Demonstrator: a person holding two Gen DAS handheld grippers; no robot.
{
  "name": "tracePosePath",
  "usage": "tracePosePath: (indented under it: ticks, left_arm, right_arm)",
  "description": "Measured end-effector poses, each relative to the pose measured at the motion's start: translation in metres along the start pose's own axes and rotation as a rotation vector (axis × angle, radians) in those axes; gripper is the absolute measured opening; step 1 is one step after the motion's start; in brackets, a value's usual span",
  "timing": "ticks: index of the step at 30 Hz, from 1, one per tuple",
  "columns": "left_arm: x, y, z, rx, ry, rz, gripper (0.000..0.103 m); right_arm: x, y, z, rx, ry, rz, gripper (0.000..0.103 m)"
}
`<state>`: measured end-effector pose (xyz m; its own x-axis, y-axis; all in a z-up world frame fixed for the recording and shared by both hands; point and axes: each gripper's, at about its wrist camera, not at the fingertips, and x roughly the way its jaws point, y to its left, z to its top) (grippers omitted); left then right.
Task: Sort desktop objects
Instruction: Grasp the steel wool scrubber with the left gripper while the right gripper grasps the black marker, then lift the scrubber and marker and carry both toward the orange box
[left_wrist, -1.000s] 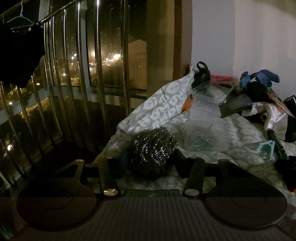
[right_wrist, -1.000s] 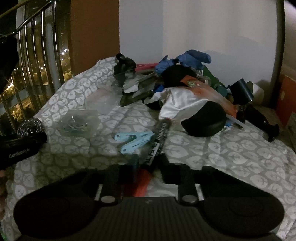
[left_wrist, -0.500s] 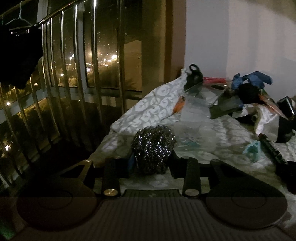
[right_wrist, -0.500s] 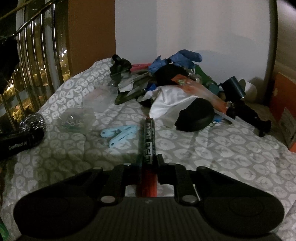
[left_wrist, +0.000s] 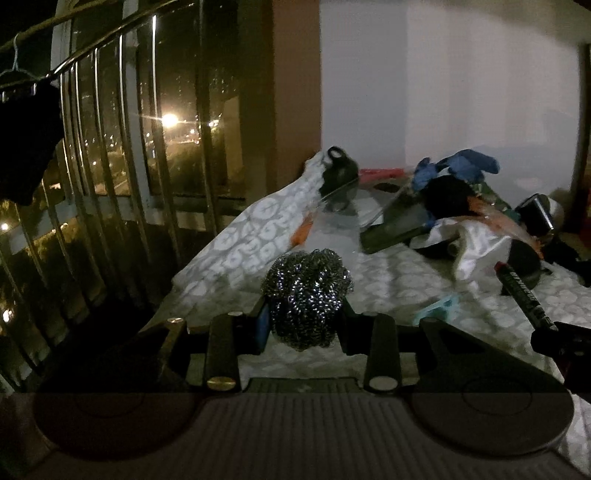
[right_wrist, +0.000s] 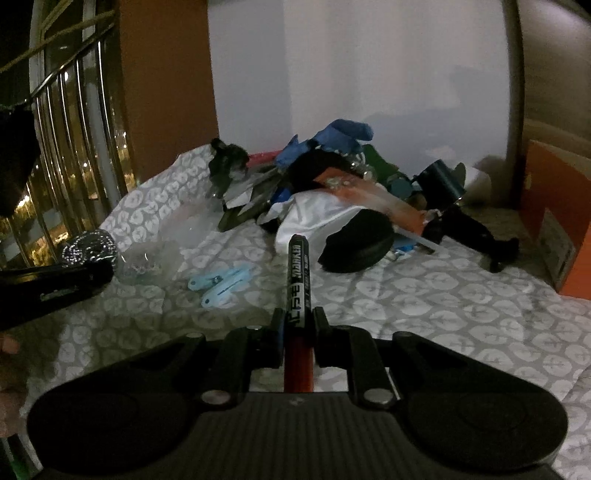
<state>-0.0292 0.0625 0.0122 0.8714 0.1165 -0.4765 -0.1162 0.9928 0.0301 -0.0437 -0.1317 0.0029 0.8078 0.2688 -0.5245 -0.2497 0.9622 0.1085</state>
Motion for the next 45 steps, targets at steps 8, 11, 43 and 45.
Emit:
tracePosePath:
  ticks: [8,11,43,45]
  left_arm:
    - [-0.005,-0.020,0.006,0.030,-0.006,0.004,0.035]
    - [-0.009,-0.027,0.007,0.037,-0.009,0.002,0.035]
    - [-0.037,-0.103,0.020,0.137,-0.060,-0.054,0.035]
    - [-0.037,-0.108,0.020,0.140,-0.059,-0.060,0.035]
  right_arm:
    - [-0.013,-0.018,0.000,0.027,-0.031,0.016,0.013]
    - [-0.017,-0.025,0.000,0.038,-0.038,0.022,0.013]
    - [-0.062,-0.079,-0.004,0.131,-0.133,0.017,0.013]
    - [-0.065,-0.083,-0.006,0.136,-0.136,0.013,0.013]
